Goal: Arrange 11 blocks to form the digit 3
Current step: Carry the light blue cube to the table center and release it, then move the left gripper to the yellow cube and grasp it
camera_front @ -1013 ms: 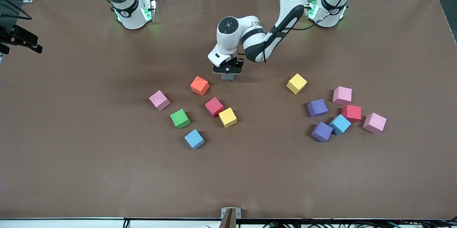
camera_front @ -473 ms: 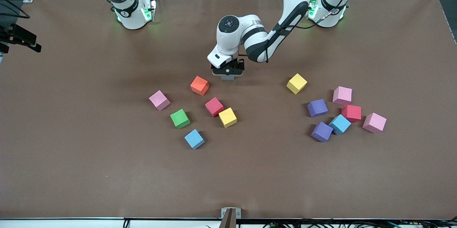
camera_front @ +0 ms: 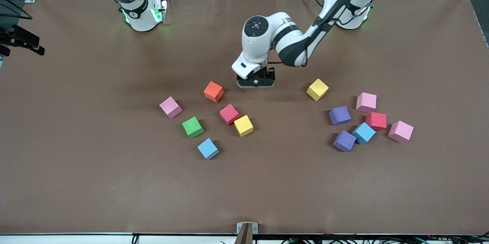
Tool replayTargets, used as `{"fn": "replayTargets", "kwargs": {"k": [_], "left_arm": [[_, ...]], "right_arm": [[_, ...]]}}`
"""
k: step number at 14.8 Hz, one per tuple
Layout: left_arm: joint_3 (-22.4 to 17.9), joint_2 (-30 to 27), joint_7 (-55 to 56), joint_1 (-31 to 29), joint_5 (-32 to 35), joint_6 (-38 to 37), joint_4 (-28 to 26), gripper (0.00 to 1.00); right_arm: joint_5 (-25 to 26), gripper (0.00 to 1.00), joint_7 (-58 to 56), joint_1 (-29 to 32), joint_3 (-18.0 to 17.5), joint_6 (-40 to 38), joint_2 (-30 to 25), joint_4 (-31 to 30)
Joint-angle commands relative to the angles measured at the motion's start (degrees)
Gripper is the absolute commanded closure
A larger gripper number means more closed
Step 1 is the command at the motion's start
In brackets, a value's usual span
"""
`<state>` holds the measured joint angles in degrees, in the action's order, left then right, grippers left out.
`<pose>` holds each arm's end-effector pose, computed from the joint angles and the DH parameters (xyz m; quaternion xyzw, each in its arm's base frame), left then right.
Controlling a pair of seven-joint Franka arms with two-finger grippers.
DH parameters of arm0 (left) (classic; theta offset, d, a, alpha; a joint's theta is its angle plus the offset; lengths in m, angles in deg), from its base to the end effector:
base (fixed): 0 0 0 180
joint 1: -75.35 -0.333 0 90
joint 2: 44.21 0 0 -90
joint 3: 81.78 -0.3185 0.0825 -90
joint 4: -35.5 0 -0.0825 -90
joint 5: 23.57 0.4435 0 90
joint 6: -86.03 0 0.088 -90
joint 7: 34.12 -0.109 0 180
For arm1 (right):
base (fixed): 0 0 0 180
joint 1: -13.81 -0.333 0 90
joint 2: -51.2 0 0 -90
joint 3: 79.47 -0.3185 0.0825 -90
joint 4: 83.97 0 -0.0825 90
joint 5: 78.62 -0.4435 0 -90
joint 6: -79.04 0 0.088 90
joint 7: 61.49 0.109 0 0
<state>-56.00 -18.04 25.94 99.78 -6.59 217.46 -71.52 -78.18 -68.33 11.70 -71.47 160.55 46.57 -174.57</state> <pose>0.4524 -0.5122 0.2557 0.9997 0.0100 0.0206 0.0023 0.5692 -0.0630 0.6546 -0.9992 -0.0083 0.0389 0.0061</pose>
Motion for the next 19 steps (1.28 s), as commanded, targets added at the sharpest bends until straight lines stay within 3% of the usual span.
{"fn": "replayTargets", "kwargs": {"k": [1,7,13,17,19], "left_arm": [[0.6,-4.9,0.3,-4.6,-2.1,-0.6,-4.0,0.0],[0.6,-13.1,15.4,-12.9,-2.1,-0.5,-13.5,0.0],[0.7,-18.2,16.1,-18.0,-4.7,0.3,-22.9,0.0],[0.7,-19.2,16.1,-21.1,-4.7,9.1,-29.6,0.0],[0.6,-20.0,15.6,-21.8,-4.7,11.3,-32.5,0.0]], "right_arm": [[-0.9,0.0,0.9,0.1,-0.1,-0.5,-1.8,-1.5],[-0.9,0.0,0.9,0.1,-0.1,-0.6,-1.8,-1.2],[-0.3,0.0,0.7,0.2,-0.3,-0.5,-1.8,-0.8],[-0.2,0.0,0.7,4.1,-4.4,-0.4,-1.8,-0.8],[-0.2,0.0,0.7,4.2,-4.6,-0.3,-1.7,-0.8]]}}
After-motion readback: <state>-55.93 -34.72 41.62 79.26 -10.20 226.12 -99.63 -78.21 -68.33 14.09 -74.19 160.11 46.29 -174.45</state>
